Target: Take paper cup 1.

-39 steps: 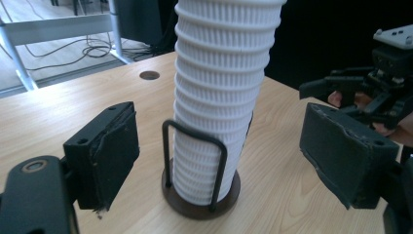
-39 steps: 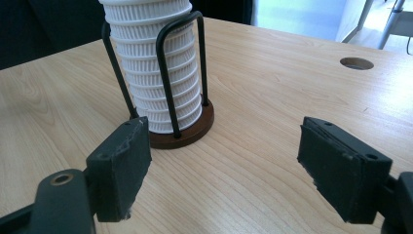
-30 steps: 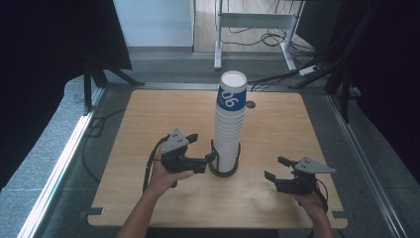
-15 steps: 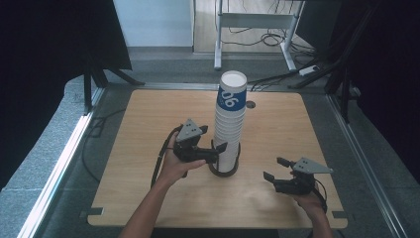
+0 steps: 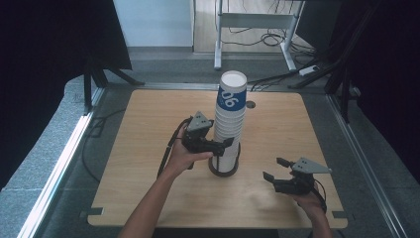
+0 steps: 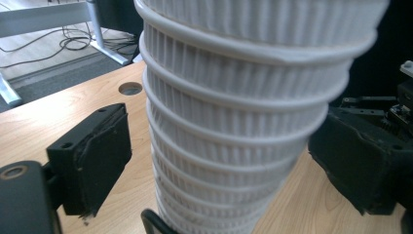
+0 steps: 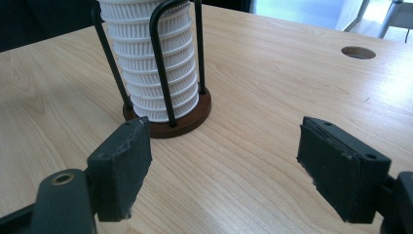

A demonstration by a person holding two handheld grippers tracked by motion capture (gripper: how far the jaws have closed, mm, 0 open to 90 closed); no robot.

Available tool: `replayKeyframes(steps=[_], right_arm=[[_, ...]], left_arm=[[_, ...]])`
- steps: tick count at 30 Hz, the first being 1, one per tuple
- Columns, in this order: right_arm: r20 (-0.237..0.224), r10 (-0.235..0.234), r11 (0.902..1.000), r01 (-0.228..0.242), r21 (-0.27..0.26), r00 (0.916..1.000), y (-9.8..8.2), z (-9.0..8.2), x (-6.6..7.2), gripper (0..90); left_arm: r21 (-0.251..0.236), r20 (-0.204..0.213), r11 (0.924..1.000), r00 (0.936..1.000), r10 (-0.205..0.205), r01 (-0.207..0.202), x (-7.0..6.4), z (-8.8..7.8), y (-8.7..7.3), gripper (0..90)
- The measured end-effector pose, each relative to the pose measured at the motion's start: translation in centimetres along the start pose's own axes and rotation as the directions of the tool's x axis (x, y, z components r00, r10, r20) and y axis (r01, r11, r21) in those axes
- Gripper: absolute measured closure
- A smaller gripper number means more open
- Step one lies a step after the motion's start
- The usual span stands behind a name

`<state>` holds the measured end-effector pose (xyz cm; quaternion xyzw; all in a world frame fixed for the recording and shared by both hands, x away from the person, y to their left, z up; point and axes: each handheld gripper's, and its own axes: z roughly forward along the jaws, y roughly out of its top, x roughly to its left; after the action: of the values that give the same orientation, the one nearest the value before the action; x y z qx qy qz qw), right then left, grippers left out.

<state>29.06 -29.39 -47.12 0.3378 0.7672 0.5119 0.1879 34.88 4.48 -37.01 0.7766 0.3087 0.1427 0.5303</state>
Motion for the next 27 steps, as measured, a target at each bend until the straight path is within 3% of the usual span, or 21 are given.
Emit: replayKeyframes(steps=[12,18,23,27], right_arm=[[0.0,0.004,1.0,-0.004,0.0,1.0,0.0,0.0,0.0,20.4],[-0.028,0.033,0.9991,-0.034,-0.026,0.999,0.5,-0.1,0.1,20.4],[-0.062,0.036,0.9973,-0.04,-0.061,0.9975,1.7,-0.4,0.4,20.2],[-0.079,-0.017,0.997,0.011,-0.077,0.9967,5.0,-1.1,0.7,19.2]], left_arm=[[0.008,-0.012,0.9991,0.9991,0.041,-0.041,-0.5,1.2,0.1,12.4],[0.015,-0.01,0.9989,0.9989,0.045,-0.045,-0.5,1.0,0.1,12.7],[0.019,-0.009,0.9987,0.9988,0.048,-0.048,-0.4,1.0,0.1,12.8],[0.012,-0.014,0.9986,0.9986,0.052,-0.052,-0.5,1.1,0.0,12.8]])
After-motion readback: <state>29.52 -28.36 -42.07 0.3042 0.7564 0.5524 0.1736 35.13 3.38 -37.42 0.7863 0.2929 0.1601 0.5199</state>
